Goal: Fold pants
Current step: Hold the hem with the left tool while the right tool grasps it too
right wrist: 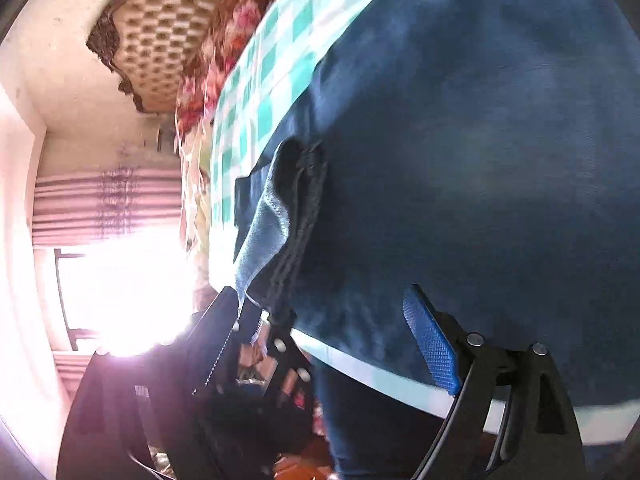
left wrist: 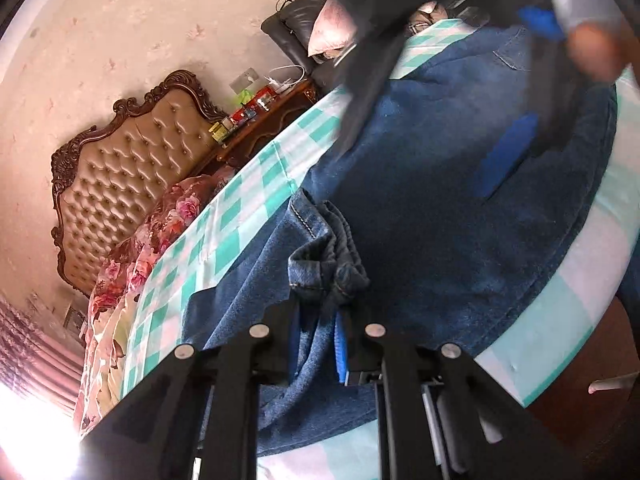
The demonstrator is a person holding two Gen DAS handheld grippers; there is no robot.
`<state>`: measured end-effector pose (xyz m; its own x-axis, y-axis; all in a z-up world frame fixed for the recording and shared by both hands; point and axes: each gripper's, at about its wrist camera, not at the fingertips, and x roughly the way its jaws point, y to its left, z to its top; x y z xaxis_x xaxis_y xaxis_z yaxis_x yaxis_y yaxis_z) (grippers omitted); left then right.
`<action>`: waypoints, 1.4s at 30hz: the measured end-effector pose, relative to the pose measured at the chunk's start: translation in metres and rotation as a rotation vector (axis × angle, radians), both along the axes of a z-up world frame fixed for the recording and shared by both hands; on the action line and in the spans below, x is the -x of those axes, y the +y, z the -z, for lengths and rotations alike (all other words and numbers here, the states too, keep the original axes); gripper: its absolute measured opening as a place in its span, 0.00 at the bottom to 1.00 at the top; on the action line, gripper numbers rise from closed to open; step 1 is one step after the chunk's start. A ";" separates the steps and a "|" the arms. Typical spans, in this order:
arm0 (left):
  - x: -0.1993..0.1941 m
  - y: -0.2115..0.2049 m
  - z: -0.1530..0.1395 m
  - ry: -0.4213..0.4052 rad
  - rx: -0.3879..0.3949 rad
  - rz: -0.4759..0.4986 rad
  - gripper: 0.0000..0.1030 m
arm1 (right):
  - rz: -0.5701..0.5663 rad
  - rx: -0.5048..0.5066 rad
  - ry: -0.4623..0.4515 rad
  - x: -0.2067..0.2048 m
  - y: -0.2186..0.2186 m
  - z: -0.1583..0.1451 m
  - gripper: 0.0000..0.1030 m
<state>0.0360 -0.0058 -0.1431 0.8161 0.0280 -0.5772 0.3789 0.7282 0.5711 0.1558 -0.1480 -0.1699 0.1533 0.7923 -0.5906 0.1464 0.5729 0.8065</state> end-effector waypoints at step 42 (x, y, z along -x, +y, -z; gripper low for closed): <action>0.030 -0.081 0.044 -0.095 -0.177 0.106 0.31 | -0.094 0.267 -0.237 -0.070 0.012 0.002 0.29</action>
<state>0.0058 -0.0864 -0.1868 0.8705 0.0331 -0.4911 0.3863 0.5724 0.7232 0.2255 -0.1356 -0.1722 0.2444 0.6319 -0.7355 -0.0898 0.7700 0.6317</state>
